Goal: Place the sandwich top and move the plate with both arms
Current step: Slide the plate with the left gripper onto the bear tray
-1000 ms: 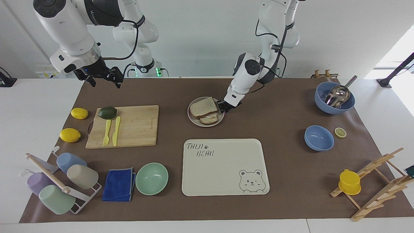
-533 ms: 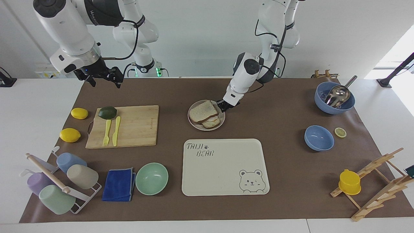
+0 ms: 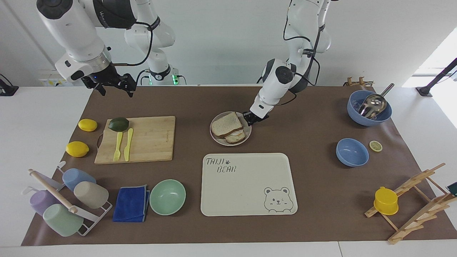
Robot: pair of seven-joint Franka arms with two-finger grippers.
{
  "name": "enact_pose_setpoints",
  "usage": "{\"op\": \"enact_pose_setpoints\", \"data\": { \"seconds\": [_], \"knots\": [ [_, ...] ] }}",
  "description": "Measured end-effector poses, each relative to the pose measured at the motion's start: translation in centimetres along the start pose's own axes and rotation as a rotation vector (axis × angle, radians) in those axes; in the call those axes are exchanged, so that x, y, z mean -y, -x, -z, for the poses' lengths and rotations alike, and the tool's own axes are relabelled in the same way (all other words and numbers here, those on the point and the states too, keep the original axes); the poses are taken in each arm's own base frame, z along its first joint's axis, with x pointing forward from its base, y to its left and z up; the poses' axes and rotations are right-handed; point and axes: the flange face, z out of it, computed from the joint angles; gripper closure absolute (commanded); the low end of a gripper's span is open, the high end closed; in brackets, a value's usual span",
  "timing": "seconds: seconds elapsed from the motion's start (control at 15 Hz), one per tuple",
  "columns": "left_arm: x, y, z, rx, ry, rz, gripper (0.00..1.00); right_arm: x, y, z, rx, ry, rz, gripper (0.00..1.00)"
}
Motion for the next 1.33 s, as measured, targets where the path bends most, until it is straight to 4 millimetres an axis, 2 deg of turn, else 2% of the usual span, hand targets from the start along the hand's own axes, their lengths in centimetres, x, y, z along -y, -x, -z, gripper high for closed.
{"op": "enact_pose_setpoints", "data": {
  "seconds": [0.33, 0.53, 0.73, 0.93, 1.13, 1.27, 1.33],
  "knots": [
    [1.4, -5.8, 7.3, -0.005, 0.050, 0.009, 1.00, 0.0, 0.0, 0.0, 0.000, 0.000, 0.000, 0.00],
    [2.0, -9.2, 9.7, -0.031, 0.073, 0.017, 1.00, 0.0, 0.0, 0.0, 0.000, 0.000, 0.000, 0.00],
    [2.1, -12.9, 10.0, -0.042, 0.083, 0.034, 1.00, 0.0, 0.0, 0.0, 0.000, 0.000, 0.000, 0.00],
    [2.9, -18.0, 10.2, -0.042, 0.082, 0.042, 1.00, 0.0, 0.0, 0.0, 0.000, 0.000, 0.000, 0.00],
    [3.3, -22.7, 7.0, -0.044, 0.061, 0.014, 1.00, 0.0, 0.0, 0.0, 0.000, 0.000, 0.000, 0.00],
    [4.1, -24.3, 5.0, -0.044, 0.058, -0.008, 1.00, 0.0, 0.0, 0.0, 0.000, 0.000, 0.000, 0.00],
    [4.5, -24.8, 4.7, -0.052, 0.058, -0.013, 1.00, 0.0, 0.0, 0.0, 0.000, 0.000, 0.000, 0.00]
  ]
}}
